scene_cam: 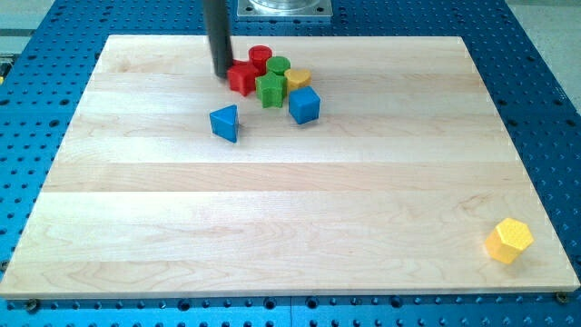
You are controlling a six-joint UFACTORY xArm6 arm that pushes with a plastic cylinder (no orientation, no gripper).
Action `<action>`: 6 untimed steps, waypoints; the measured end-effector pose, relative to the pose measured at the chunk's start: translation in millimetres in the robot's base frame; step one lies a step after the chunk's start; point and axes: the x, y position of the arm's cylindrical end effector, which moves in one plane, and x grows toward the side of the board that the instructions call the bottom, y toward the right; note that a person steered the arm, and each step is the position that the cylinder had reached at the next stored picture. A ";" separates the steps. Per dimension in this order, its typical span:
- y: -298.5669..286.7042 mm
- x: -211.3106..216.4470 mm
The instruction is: Push the stars center of the board
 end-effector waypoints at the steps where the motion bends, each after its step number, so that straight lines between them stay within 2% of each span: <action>1: -7.9 0.9; 2: -30.7 -15.0; 3: 10.8 1.9; 4: 73.9 82.2; 5: 123.5 117.8; 6: 128.8 122.3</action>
